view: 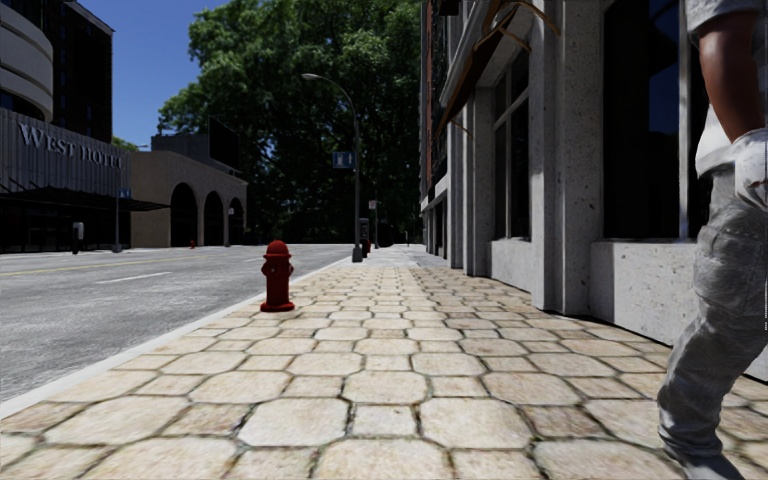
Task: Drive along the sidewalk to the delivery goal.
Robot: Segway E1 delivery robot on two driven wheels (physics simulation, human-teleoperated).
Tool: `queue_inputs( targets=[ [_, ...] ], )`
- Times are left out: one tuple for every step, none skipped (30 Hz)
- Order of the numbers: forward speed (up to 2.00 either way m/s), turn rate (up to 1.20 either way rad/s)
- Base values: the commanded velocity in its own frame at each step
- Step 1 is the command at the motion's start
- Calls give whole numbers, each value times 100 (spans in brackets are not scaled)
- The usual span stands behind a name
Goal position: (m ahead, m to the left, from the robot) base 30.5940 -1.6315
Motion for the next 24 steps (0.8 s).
queue_inputs(
  targets=[
    [200, -30],
    [200, -30],
    [200, -30],
    [200, -30],
    [200, -29],
    [200, -29],
    [200, -29],
    [200, -29],
    [200, -29],
    [200, -29],
    [200, -29],
    [200, -28],
    [200, -25],
    [200, -25],
    [200, -21],
    [200, -2],
    [200, 0],
    [200, 0],
    [200, 0],
    [200, 0],
    [200, 0],
    [200, 0],
    [200, 0],
    [200, 0]
  ],
)
